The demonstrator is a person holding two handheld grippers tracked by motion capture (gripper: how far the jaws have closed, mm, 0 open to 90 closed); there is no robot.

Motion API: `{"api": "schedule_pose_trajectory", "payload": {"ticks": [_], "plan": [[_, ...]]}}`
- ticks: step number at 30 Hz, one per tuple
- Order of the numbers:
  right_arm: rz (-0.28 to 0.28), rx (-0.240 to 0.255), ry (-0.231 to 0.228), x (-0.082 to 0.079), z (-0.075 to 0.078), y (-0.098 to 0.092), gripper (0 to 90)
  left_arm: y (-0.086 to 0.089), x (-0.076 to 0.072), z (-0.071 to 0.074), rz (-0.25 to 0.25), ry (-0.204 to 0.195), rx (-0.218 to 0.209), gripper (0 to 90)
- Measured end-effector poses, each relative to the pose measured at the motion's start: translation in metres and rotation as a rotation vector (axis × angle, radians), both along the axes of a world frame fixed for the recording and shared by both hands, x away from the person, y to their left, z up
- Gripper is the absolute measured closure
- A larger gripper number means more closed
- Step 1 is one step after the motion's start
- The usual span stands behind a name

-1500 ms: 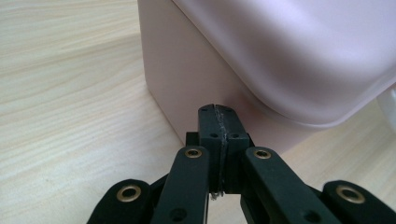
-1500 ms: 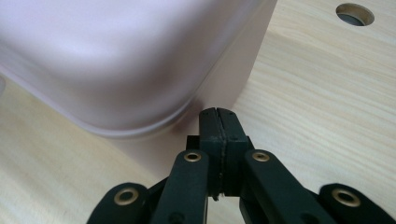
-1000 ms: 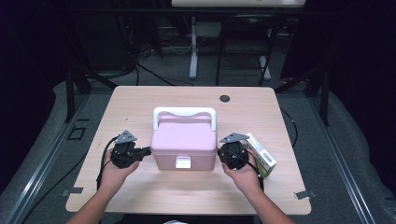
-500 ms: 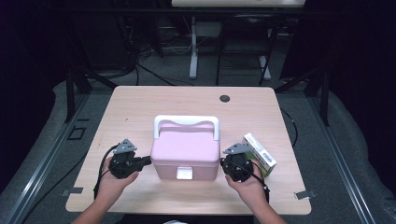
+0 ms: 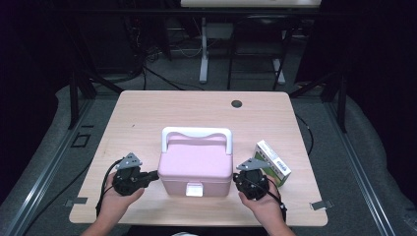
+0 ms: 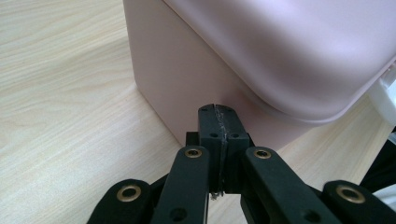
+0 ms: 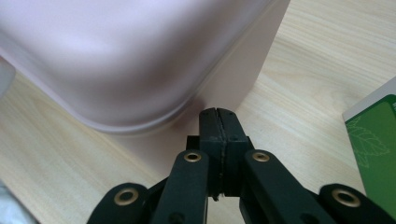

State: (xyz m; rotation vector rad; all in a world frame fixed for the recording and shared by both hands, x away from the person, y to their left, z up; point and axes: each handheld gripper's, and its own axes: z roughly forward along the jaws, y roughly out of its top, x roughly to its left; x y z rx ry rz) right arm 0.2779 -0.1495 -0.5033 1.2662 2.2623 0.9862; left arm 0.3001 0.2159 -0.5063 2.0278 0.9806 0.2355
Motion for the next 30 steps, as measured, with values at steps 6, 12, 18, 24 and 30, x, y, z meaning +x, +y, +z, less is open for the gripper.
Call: {"api": "schedule_pose_trajectory", "payload": {"ticks": [6, 12, 18, 24, 30], "plan": [[0.046, -0.014, 0.003, 0.004, 0.003, -0.009, 75.4, 0.007, 0.003, 0.0, -0.011, 0.011, 0.025, 82.9], [0.045, 0.033, 0.042, 0.01, 0.008, -0.024, 69.4, 0.018, 0.005, 0.007, 0.013, 0.02, -0.005, 75.6], [0.062, 0.01, 0.037, 0.012, 0.018, -0.026, 64.4, 0.021, 0.009, 0.02, 0.011, 0.009, -0.01, 69.5], [0.073, 0.016, 0.033, 0.016, 0.029, -0.027, 60.0, 0.023, 0.011, 0.031, 0.009, 0.01, -0.027, 64.4], [0.087, 0.01, 0.039, 0.022, 0.041, -0.027, 57.9, 0.024, 0.015, 0.039, 0.001, 0.012, -0.034, 62.1]]}}
